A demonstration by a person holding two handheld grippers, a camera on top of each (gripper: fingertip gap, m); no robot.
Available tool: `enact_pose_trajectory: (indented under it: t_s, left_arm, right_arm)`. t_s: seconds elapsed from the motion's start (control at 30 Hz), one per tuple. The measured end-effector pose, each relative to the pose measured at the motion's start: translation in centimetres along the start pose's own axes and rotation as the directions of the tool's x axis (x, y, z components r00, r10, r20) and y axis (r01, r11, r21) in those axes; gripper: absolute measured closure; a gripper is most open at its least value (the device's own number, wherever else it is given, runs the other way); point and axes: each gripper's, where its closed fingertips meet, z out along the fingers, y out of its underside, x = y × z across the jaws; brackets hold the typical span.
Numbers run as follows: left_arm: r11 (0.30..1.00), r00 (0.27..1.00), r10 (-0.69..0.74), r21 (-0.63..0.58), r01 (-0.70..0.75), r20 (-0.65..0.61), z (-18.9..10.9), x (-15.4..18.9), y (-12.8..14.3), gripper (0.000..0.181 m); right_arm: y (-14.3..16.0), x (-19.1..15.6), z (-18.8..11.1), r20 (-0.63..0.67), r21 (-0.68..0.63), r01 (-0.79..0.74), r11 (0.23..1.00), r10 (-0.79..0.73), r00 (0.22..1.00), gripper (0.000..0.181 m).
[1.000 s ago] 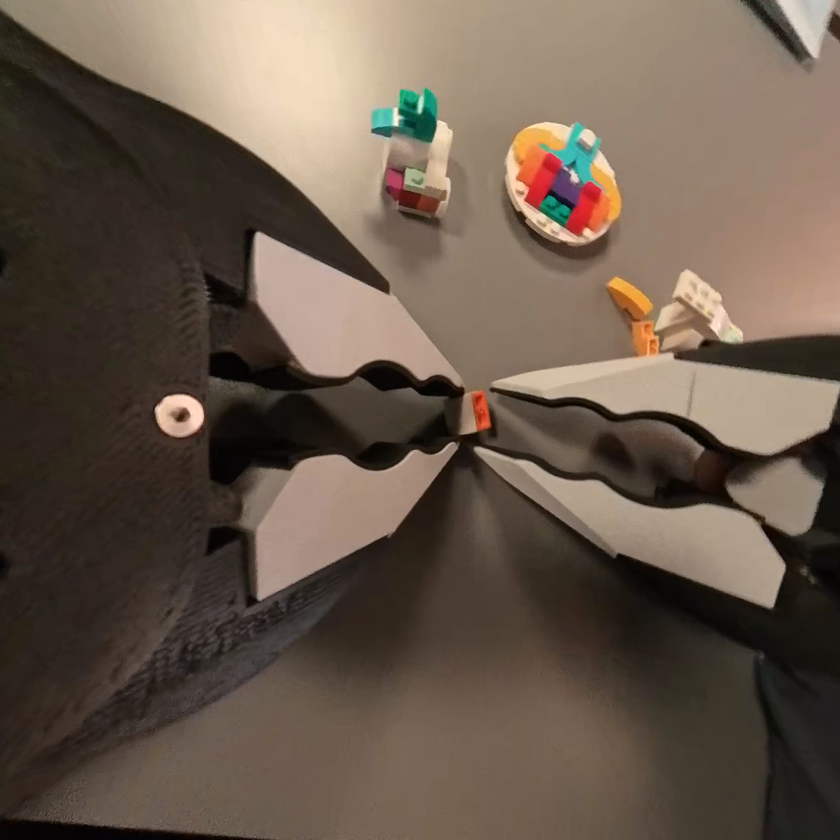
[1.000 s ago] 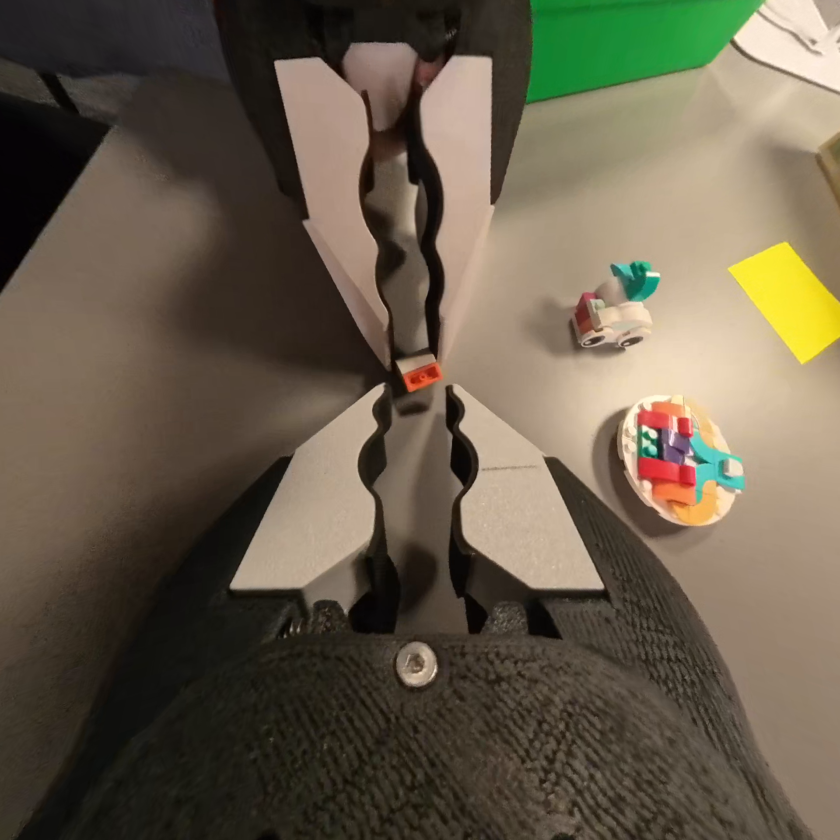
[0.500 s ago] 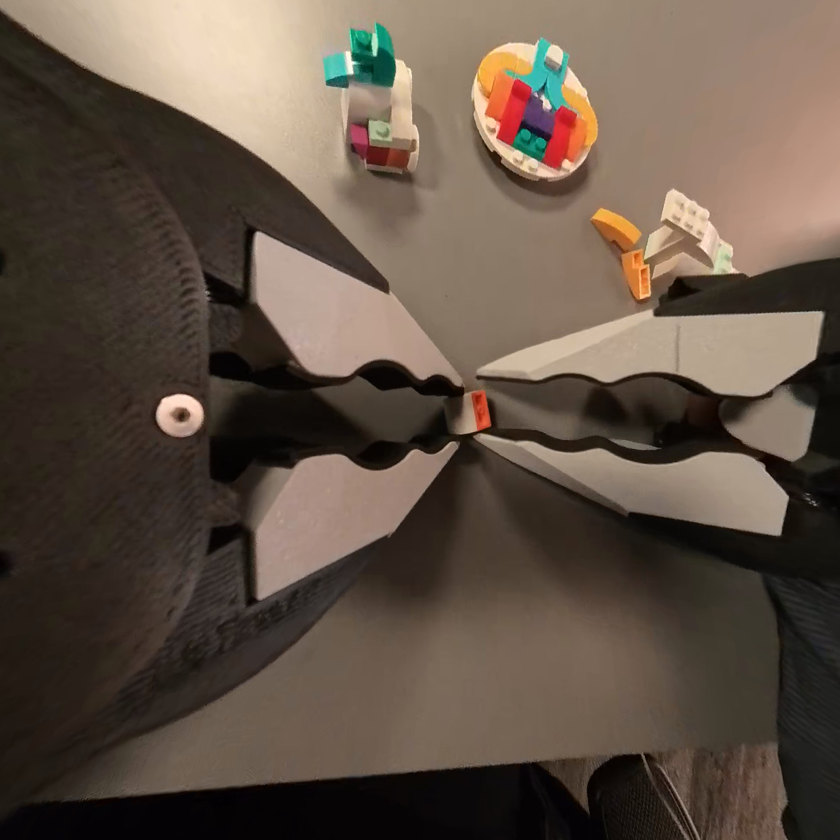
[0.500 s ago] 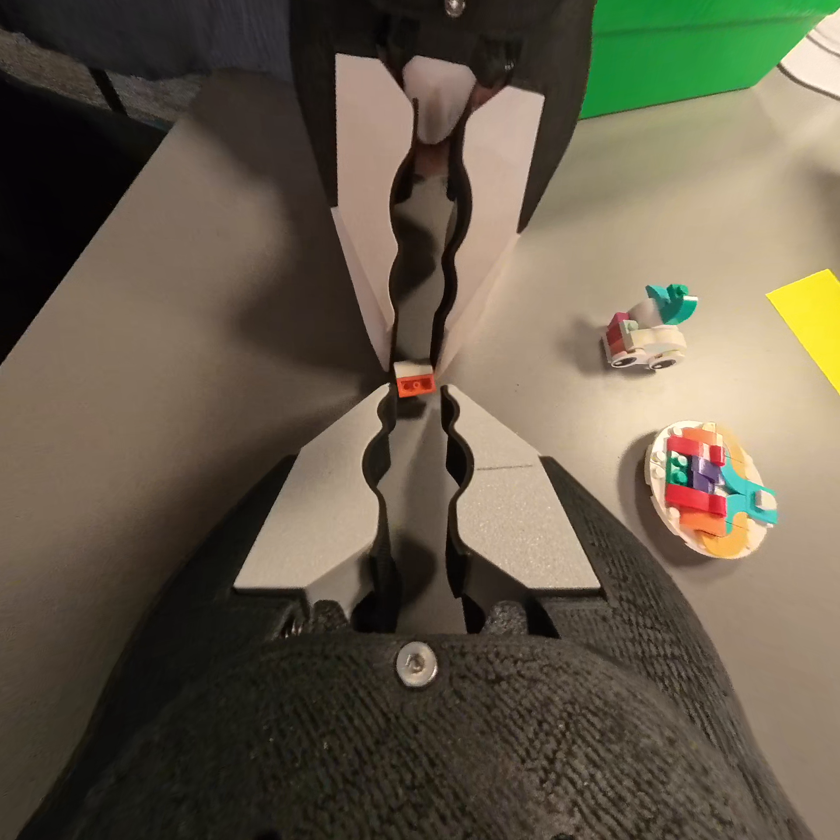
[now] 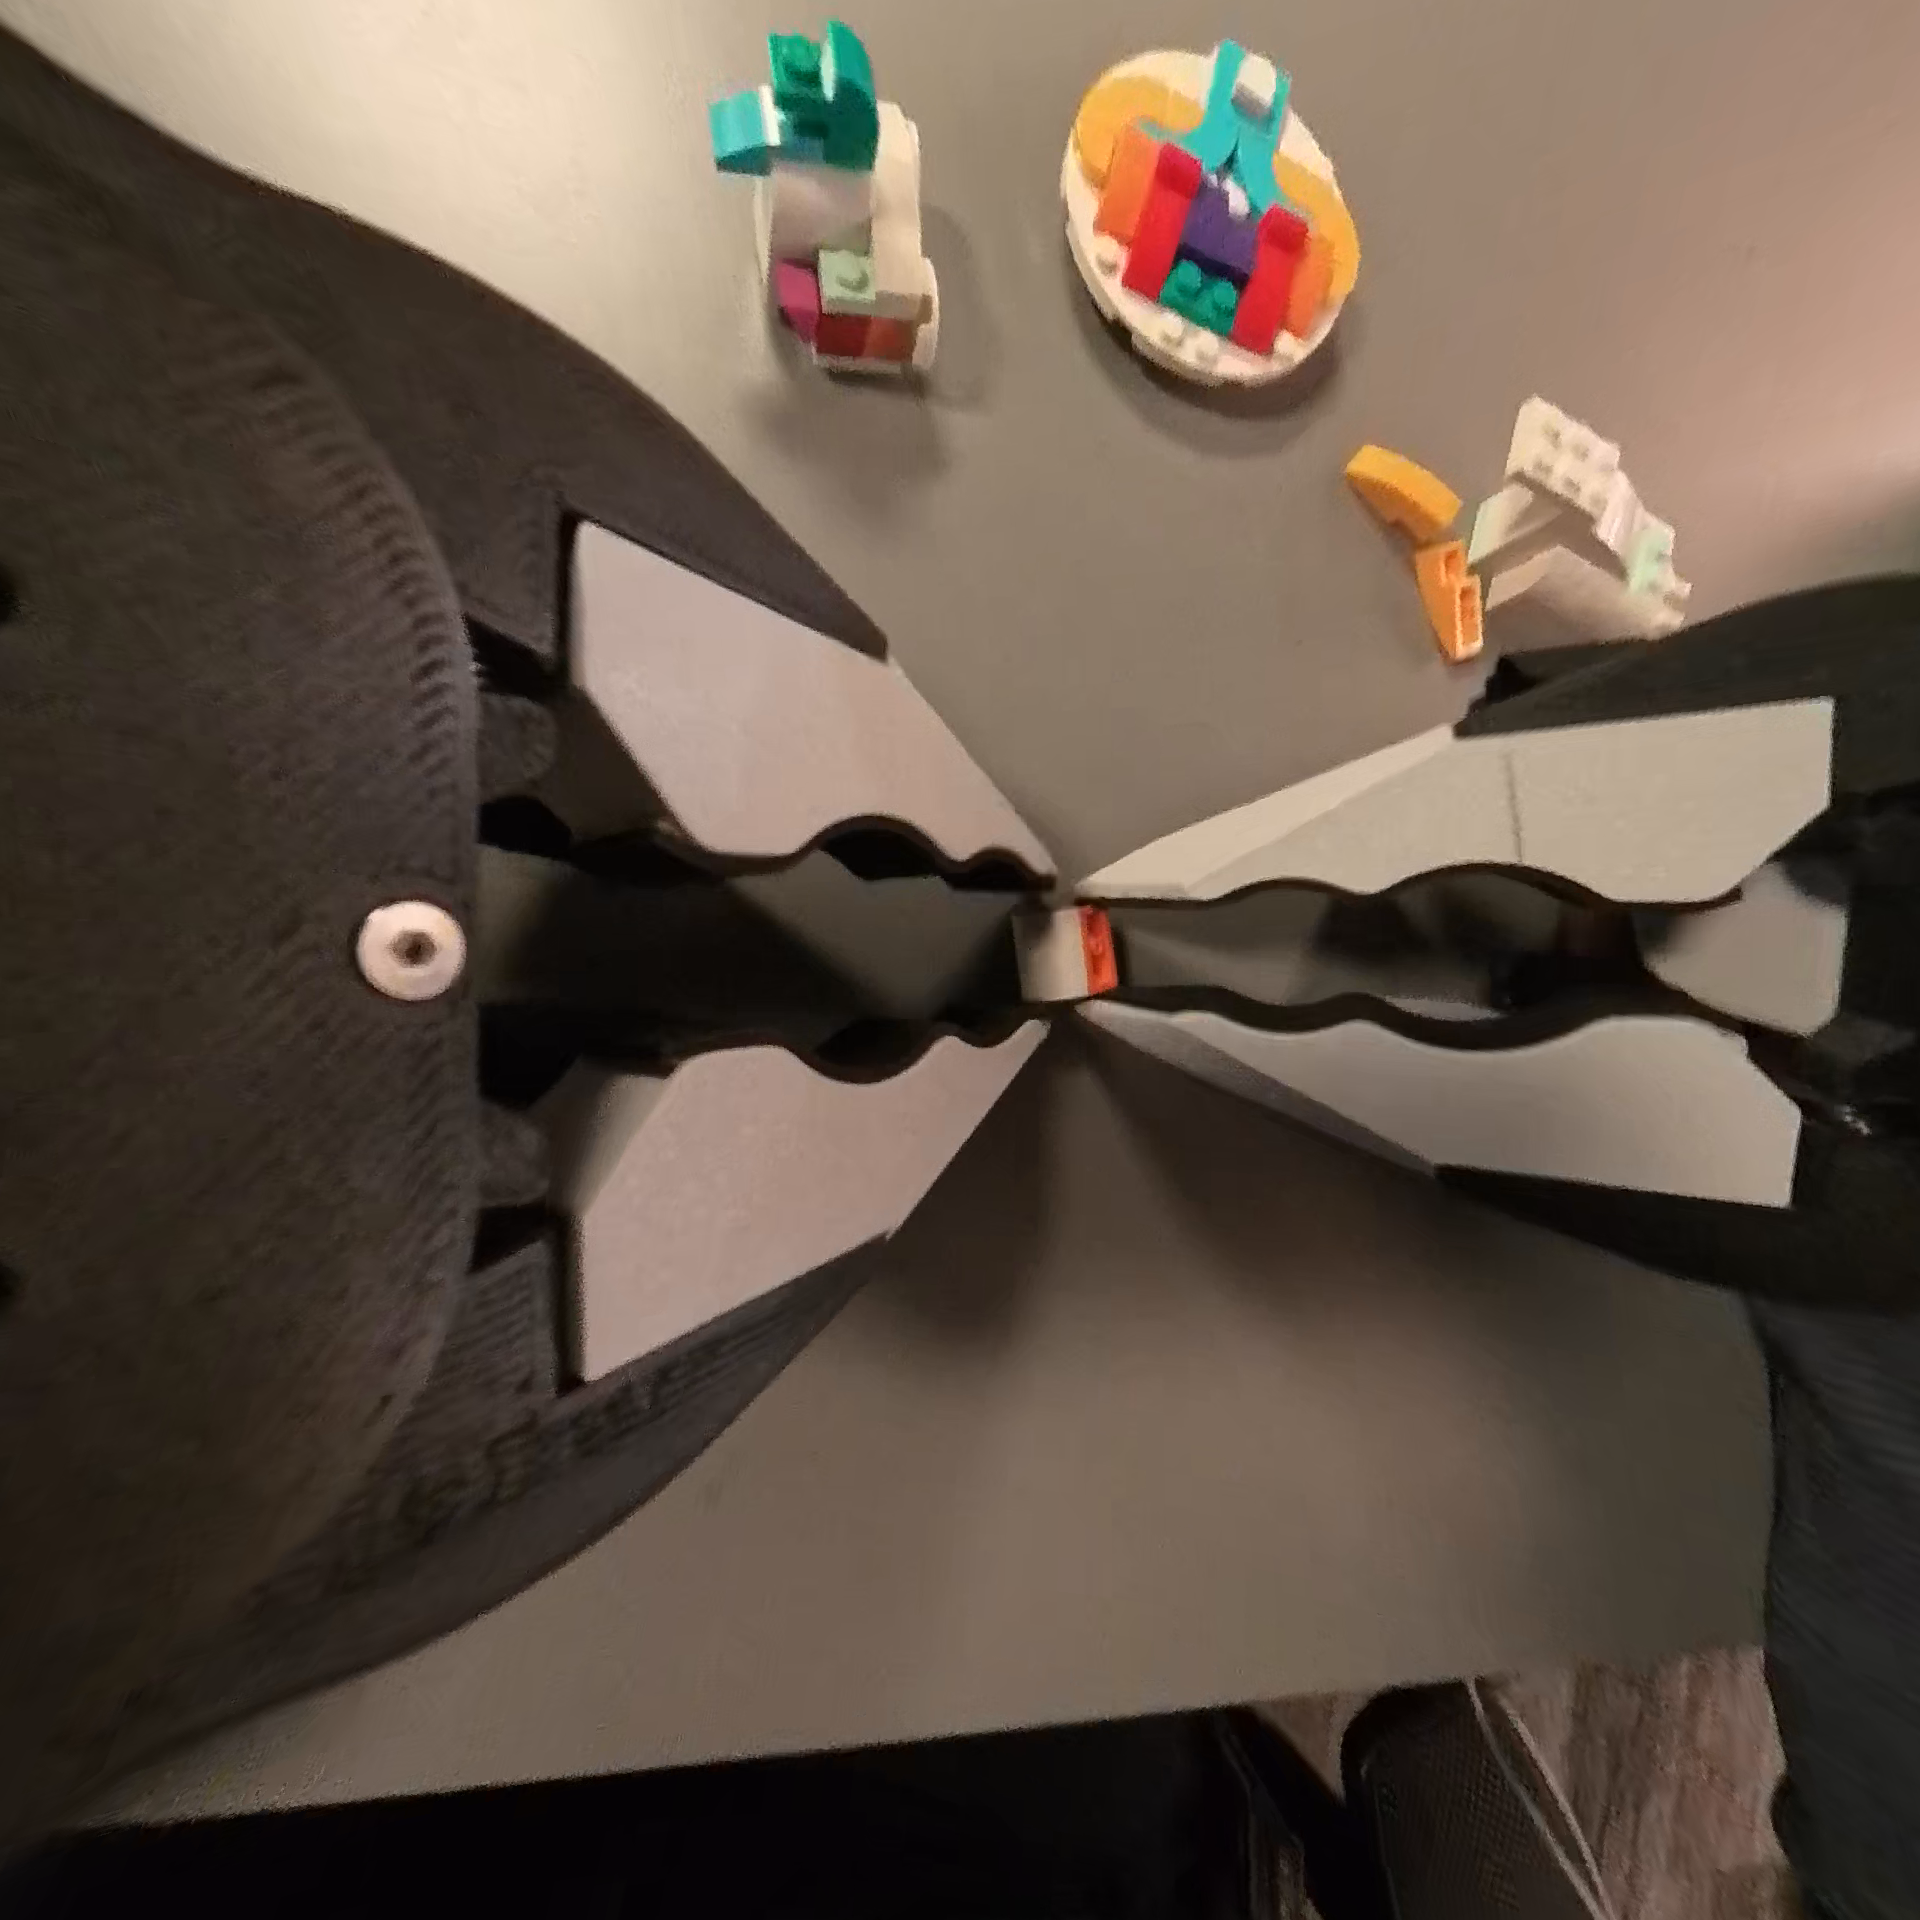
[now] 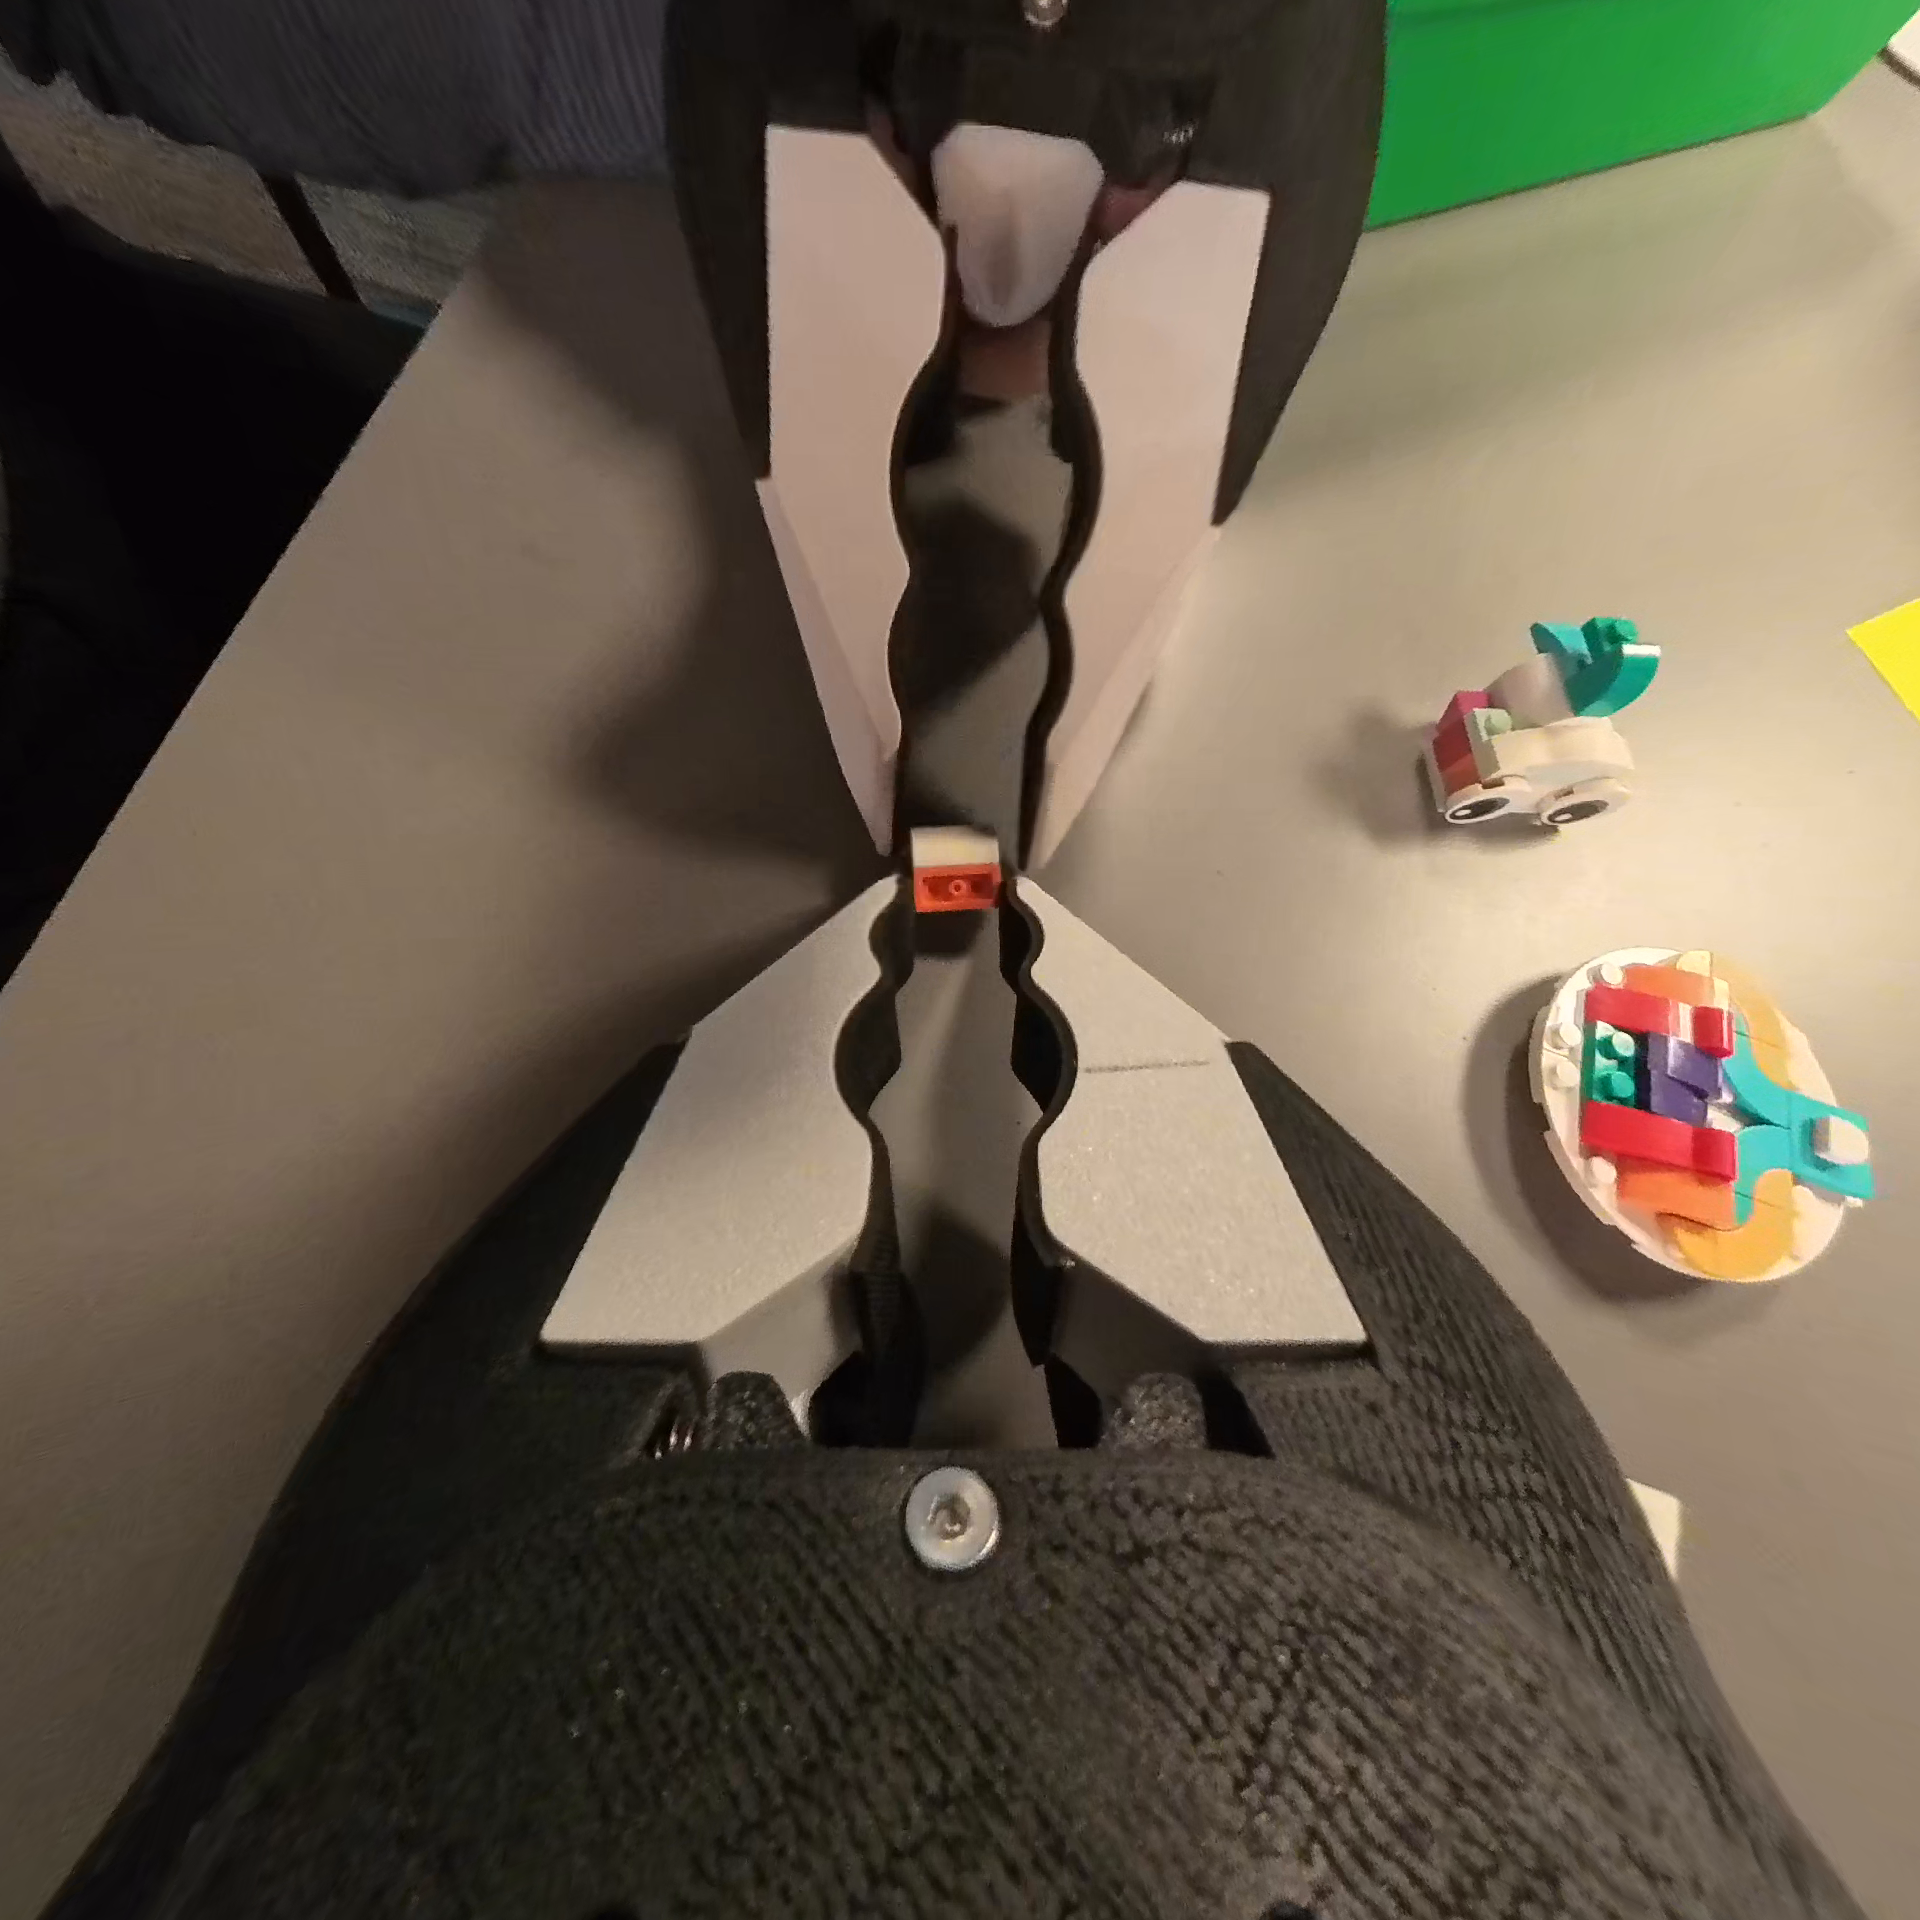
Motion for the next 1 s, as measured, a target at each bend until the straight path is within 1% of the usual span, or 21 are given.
enact_pose_trajectory:
  t_s: [0.03, 0.07, 0.2, 0.3, 0.53, 0.6, 0.7, 0.73, 0.77, 0.8, 0.83, 0.87, 0.9, 0.97, 1.0]
  left_arm:
    - [1.000, 1.000, 0.008, 0.001, -0.008, 0.011, 0.1, -0.1, -0.1, 0.160]
    - [1.000, 1.000, 0.018, -0.001, -0.018, 0.009, 0.1, 0.1, -0.1, 0.164]
    - [1.000, 0.999, 0.028, -0.003, -0.027, 0.041, 0.2, -0.2, -0.2, 0.165]
    - [1.000, 1.000, -0.003, 0.000, 0.003, 0.015, 0.1, 0.0, -0.1, 0.165]
    - [0.987, 0.999, -0.031, 0.159, 0.033, -0.011, -1.5, 0.4, -2.3, 0.165]
    - [0.975, 0.999, -0.039, 0.218, 0.043, -0.021, -2.3, 0.6, -3.2, 0.165]
    - [0.961, 0.999, -0.043, 0.271, 0.048, -0.024, -3.1, 0.7, -4.0, 0.165]
    - [0.970, 0.999, -0.045, 0.239, 0.045, -0.005, -3.1, 0.4, -3.4, 0.166]
    - [0.991, 0.997, -0.034, 0.130, 0.024, 0.075, -2.6, -0.8, -1.2, 0.166]
    - [0.991, 0.997, -0.046, 0.128, 0.039, 0.054, -2.6, -0.5, -0.7, 0.166]
    - [0.972, 0.998, -0.067, 0.226, 0.068, -0.009, -3.2, 0.5, -2.4, 0.166]
    - [0.960, 0.998, -0.063, 0.272, 0.059, 0.007, -3.7, 0.3, -3.3, 0.166]
    - [0.965, 0.997, -0.053, 0.261, 0.038, 0.052, -3.7, -0.3, -3.3, 0.166]
    - [0.970, 0.995, -0.071, 0.237, 0.054, 0.066, -3.3, -0.7, -3.1, 0.166]
    - [0.970, 0.993, -0.068, 0.238, 0.043, 0.095, -3.3, -1.0, -3.1, 0.166]
  right_arm:
    - [0.0, 0.1, 0.0, -0.008, 0.002, 0.003, 1.000, -0.003, 1.000, 0.168]
    - [0.0, 0.1, 0.0, -0.010, -0.001, 0.010, 1.000, -0.010, 1.000, 0.168]
    - [-0.1, 0.3, 0.0, -0.028, 0.004, 0.025, 1.000, -0.024, 0.999, 0.168]
    - [-0.4, 0.1, -0.2, -0.020, 0.030, 0.035, 0.999, -0.034, 0.999, 0.168]
    - [-2.7, 0.0, -2.2, 0.034, 0.228, -0.024, 0.973, 0.016, 0.999, 0.168]
    - [-3.7, 0.0, -2.8, 0.061, 0.304, -0.060, 0.951, 0.044, 0.997, 0.168]
    - [-4.9, 0.1, -3.7, 0.095, 0.394, -0.110, 0.913, 0.078, 0.992, 0.168]
    - [-6.1, 0.5, -5.2, 0.108, 0.490, -0.142, 0.860, 0.101, 0.989, 0.169]
    - [-7.1, 1.5, -7.6, 0.105, 0.586, -0.173, 0.791, 0.138, 0.985, 0.168]
    - [-6.8, 2.8, -9.2, 0.054, 0.612, -0.169, 0.773, 0.173, 0.984, 0.169]
    - [-6.0, 3.6, -9.7, -0.008, 0.592, -0.148, 0.792, 0.189, 0.982, 0.168]
    - [-5.5, 3.8, -9.6, -0.024, 0.580, -0.151, 0.801, 0.202, 0.979, 0.168]
    - [-5.2, 3.9, -9.0, -0.018, 0.567, -0.170, 0.806, 0.219, 0.975, 0.168]
    - [-4.6, 3.8, -7.5, -0.013, 0.512, -0.183, 0.839, 0.221, 0.975, 0.168]
    - [-4.4, 3.7, -7.0, -0.017, 0.496, -0.179, 0.850, 0.216, 0.976, 0.168]
